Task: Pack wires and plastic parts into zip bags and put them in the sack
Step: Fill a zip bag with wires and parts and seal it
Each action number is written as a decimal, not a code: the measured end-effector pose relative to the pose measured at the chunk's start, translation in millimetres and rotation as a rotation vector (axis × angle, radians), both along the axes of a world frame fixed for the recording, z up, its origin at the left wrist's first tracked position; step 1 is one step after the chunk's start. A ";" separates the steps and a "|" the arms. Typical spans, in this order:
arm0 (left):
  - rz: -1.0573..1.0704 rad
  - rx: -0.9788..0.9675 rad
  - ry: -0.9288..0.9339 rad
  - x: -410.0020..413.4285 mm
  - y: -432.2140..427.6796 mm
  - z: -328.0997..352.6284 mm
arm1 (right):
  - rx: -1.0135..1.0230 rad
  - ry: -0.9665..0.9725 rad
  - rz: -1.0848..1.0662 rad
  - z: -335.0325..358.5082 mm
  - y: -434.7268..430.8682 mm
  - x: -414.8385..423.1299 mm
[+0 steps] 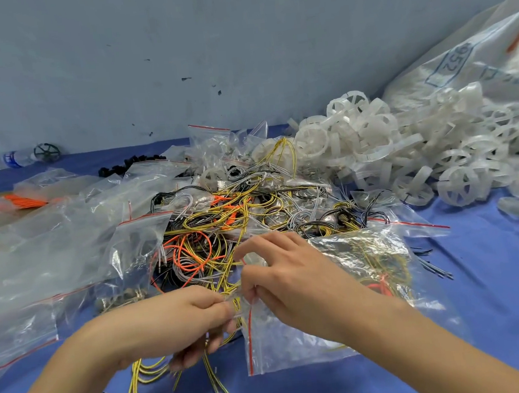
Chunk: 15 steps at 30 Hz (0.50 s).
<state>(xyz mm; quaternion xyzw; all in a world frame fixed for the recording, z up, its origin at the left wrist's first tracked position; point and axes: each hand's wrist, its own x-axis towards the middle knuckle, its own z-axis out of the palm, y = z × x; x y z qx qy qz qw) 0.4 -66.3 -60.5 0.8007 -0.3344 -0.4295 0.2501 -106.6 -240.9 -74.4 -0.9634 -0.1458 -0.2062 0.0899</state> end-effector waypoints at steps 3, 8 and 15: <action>-0.051 -0.081 0.051 -10.3 -13.3 1.5 | 0.026 -0.014 0.019 2.3 3.8 -1.4; 0.000 -0.228 0.113 -15.7 -30.4 -0.5 | 0.102 -0.026 0.034 7.3 7.7 -4.1; -0.052 -0.329 -0.058 -12.0 -46.1 -18.6 | 0.213 -0.032 0.055 11.9 1.7 -7.2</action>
